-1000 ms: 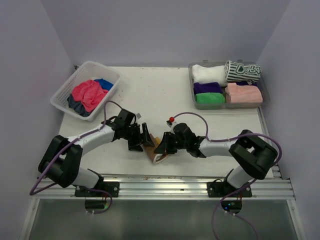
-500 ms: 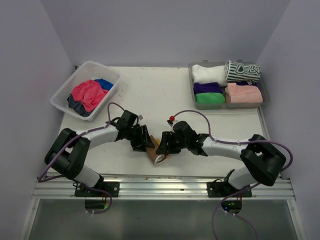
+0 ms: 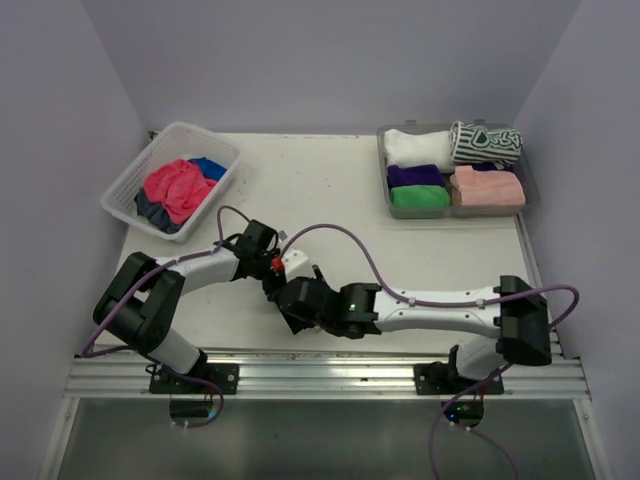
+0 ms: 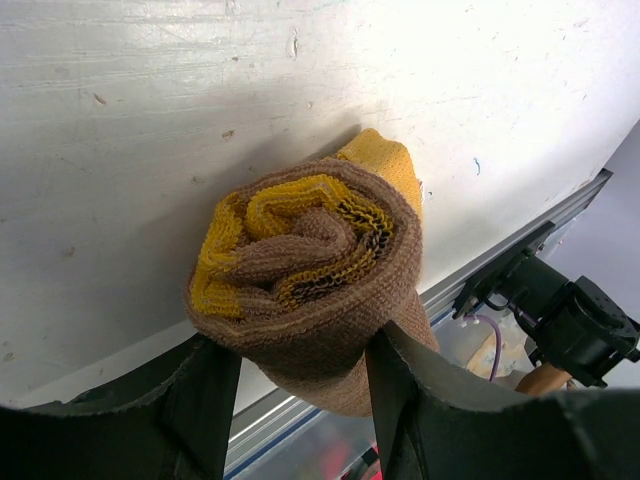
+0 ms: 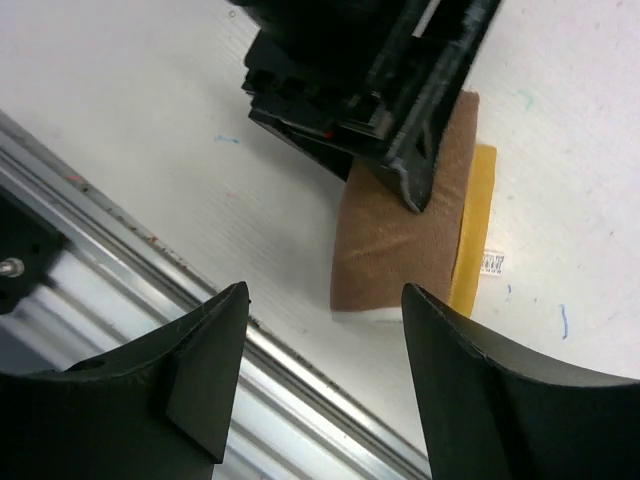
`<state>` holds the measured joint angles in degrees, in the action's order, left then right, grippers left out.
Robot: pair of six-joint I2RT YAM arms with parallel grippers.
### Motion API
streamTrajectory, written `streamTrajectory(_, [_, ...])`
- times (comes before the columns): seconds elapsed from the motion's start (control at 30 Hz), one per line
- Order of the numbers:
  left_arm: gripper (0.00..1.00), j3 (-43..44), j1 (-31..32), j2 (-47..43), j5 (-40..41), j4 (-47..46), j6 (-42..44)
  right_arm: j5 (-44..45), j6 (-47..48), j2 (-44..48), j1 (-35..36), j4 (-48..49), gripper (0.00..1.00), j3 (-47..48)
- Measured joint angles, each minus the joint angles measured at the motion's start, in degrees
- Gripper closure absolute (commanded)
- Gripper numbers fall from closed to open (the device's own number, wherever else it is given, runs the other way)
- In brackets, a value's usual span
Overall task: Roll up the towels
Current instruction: Roll the towel
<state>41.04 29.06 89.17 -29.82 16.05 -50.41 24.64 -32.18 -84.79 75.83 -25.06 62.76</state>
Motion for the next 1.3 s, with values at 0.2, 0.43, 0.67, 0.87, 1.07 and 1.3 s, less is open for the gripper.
streamTrajectory(0.2, [0.47, 0.0, 0.0, 0.0, 0.0, 0.1, 0.0, 10.6, 5.1, -13.6, 6.0, -5.7, 0.28, 8.3])
streamTrajectory(0.43, [0.46, 0.1, 0.0, 0.0, 0.0, 0.3, 0.0, 16.3, 7.8, -19.8, 6.1, -10.1, 0.27, 9.5])
streamTrajectory(0.67, [0.45, 0.1, 0.0, 0.0, 0.2, 0.4, -0.1, 17.0, 8.9, -21.7, 6.0, -9.9, 0.27, 10.4])
streamTrajectory(0.87, [0.44, 0.1, 0.0, 0.0, 0.3, 0.6, -0.6, 17.0, 9.1, -23.6, 6.0, -9.5, 0.29, 10.4])
streamTrajectory(1.07, [0.41, 0.1, 0.0, 0.0, 0.5, 0.9, -1.1, 18.0, 8.6, -25.8, 5.9, -8.1, 0.41, 9.6])
streamTrajectory(1.3, [0.3, 0.2, -0.1, -1.8, 1.5, 3.3, -1.2, 17.4, 7.3, -24.2, 4.3, -2.9, 0.75, 5.4])
